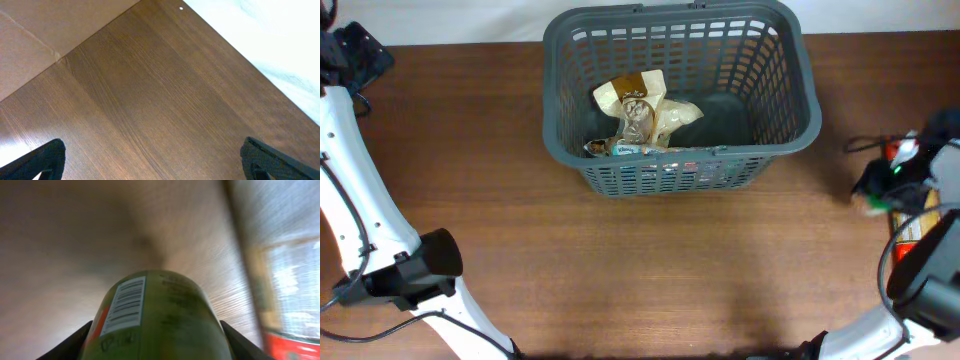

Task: Pack container
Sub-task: 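Lift the jar with the right gripper and carry it into the basket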

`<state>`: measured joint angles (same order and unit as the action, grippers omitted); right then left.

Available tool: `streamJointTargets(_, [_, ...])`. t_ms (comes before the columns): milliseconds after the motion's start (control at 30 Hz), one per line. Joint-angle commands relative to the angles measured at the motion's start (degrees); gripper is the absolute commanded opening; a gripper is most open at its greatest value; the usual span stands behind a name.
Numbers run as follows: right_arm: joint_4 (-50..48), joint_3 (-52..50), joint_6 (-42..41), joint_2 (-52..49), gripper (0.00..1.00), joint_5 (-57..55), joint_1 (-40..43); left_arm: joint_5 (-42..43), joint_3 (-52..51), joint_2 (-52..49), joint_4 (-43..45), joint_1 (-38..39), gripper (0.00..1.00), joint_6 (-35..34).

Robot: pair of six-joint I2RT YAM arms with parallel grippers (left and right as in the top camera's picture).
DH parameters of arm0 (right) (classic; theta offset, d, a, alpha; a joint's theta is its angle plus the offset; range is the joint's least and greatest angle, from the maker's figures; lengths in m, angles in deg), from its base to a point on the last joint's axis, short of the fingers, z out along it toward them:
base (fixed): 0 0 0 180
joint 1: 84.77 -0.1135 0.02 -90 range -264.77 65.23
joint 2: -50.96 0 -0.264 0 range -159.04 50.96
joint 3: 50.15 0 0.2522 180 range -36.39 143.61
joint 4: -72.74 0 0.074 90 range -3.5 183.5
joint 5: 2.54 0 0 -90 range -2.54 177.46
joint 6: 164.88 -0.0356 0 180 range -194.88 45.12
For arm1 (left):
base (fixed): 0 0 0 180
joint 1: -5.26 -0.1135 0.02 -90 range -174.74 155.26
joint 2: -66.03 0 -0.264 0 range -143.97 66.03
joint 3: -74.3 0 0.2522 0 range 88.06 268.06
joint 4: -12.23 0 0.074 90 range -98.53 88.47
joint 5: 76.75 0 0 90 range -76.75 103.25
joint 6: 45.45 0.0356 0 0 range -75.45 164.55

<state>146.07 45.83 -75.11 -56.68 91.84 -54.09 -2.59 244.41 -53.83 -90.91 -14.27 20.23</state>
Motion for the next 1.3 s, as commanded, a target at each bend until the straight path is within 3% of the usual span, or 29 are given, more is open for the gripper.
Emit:
streamJointTargets(0, [2.47, 8.87, -0.72, 6.23, 0.04, 0.15, 0.09, 0.02, 0.76, 1.49, 0.13, -0.13, 0.99, -0.72])
streamJointTargets(333, [12.59, 30.91, 0.87, 9.03, 0.04, 13.57, -1.73, 0.02, 0.76, 1.49, 0.13, -0.13, 0.99, -0.72])
streamJointTargets(567, [20.02, 41.59, 4.81, 9.79, 0.04, 12.68, -13.05, 0.02, 0.76, 1.49, 0.13, -0.13, 0.99, -0.72])
streamJointTargets(633, [21.18, 44.3, 5.03, 9.9, 0.04, 11.21, -19.87, 0.02, 0.76, 1.49, 0.11, -0.13, 0.99, -0.72])
streamJointTargets(1000, [18.32, 47.23, 4.59, 9.6, 0.04, -4.55, -45.68, 0.02, 0.76, 1.49, 0.11, -0.13, 0.99, -0.72])
streamJointTargets(1267, [16.06, 47.23, 3.78, 5.49, 0.04, -8.07, -52.89, 0.02, 0.76, 1.49, 0.13, -0.13, 0.99, -0.72])
